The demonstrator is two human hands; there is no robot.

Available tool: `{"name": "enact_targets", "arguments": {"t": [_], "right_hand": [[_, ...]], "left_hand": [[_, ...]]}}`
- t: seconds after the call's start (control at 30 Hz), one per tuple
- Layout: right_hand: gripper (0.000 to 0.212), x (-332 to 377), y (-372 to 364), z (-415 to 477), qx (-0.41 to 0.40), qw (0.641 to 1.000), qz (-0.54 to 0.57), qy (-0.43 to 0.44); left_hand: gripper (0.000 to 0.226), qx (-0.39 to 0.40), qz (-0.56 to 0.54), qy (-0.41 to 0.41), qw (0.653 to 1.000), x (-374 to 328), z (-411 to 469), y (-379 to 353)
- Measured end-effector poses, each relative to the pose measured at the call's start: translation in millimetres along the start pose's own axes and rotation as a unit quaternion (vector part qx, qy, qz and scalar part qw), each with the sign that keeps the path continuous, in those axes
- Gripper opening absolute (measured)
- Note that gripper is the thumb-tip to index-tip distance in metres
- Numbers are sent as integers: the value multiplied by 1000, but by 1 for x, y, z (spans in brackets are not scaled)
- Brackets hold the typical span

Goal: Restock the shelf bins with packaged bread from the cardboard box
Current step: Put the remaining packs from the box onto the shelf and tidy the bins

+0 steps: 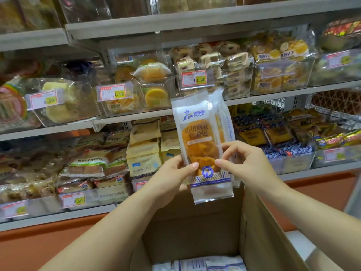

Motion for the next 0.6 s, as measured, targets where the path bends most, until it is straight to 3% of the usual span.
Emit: {"name": "enact_targets", "arguments": {"t": [0.2,0.3,0.43,0.6], "right_hand": [[34,-23,5,6,2,1000,16,23],[47,-47,6,15,-15,1000,12,3],[52,-77,9,39,-35,999,20,-5],[49,-113,17,86,-3,998,37,-44]], "left_hand": [[37,75,-93,-2,993,10,29,-15],[45,82,-83,-20,993,12,54,-21],[40,28,11,-73,997,19,91,-30],[40,-64,82,-108,989,18,136,-41]]}}
Point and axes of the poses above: each hand's wrist, its own z-axis towards the middle knuckle, its own y-axis out of the back of the hand, x = y × z, the point moved 6 cm from there along z, towards the middle knuckle, and after that the axes turned 2 degrees about -y, right-handed, at the moved point
